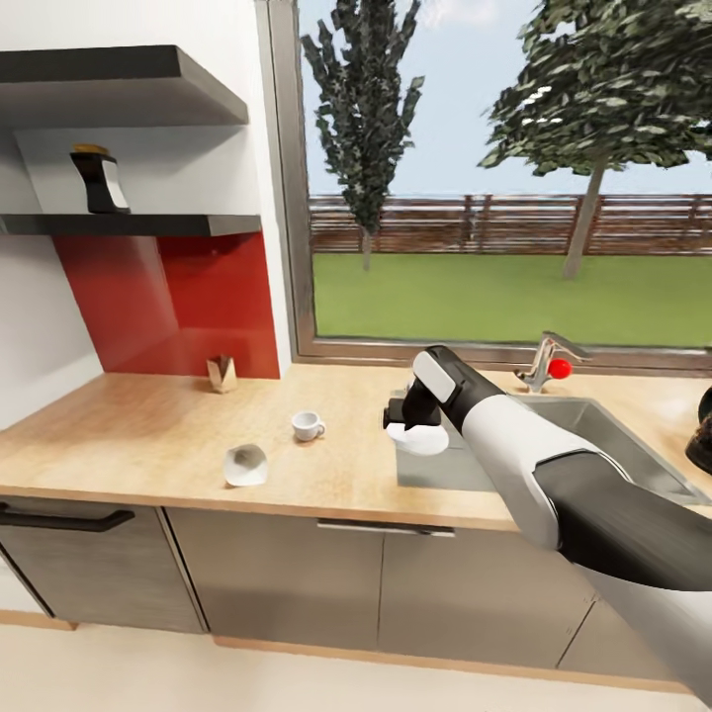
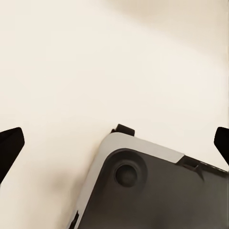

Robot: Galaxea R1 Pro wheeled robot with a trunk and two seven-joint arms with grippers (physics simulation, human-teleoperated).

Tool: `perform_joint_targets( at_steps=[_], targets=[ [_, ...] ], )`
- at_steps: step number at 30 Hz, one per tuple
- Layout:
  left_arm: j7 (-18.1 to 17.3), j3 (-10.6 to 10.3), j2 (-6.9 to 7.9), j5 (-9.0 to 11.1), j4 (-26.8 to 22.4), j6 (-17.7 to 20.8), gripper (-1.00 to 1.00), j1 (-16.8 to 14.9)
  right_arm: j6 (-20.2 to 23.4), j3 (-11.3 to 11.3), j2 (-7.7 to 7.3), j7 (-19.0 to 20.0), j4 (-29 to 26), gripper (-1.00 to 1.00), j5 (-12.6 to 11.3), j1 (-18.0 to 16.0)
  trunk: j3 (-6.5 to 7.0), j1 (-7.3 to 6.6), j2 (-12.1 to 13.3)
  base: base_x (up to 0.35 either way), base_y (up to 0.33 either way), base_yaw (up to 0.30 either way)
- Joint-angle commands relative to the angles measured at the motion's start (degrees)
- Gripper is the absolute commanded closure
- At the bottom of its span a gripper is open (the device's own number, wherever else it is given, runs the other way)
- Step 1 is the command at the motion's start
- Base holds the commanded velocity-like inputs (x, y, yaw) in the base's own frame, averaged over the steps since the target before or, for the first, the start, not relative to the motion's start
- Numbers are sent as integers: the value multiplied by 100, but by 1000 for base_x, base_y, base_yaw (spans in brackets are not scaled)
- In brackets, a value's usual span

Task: Set up a coffee station on the kitchen countertop: keep the coffee maker on the countertop, move the bottle of coffee from the kitchen shelf to the counter next to the coffee maker, place a paper coffee filter on top of the coffee maker, put the saucer next to the coffee maker with the coffee cup on the saucer, and place the electric kettle next to the coffee maker.

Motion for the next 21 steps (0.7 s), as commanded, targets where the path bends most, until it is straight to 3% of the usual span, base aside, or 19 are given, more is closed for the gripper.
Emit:
perform_joint_targets(
  at_steps=[1,4,21],
  targets=[
    [-8,7,0,11,1,-19,-100,-2,11,36,0,-51,-2,100,-59,-5,17,-21,35,0,0,-226],
    [-8,8,1,12,1,-21,-100,-2,11,36,0,-51,-1,100,-59,-5,92,-87,156,0,0,-226],
    [-8,10,1,12,1,-67,-100,-2,11,36,-22,-51,260,100,-59,-5,215,-87,156,0,0,-216]
  ],
)
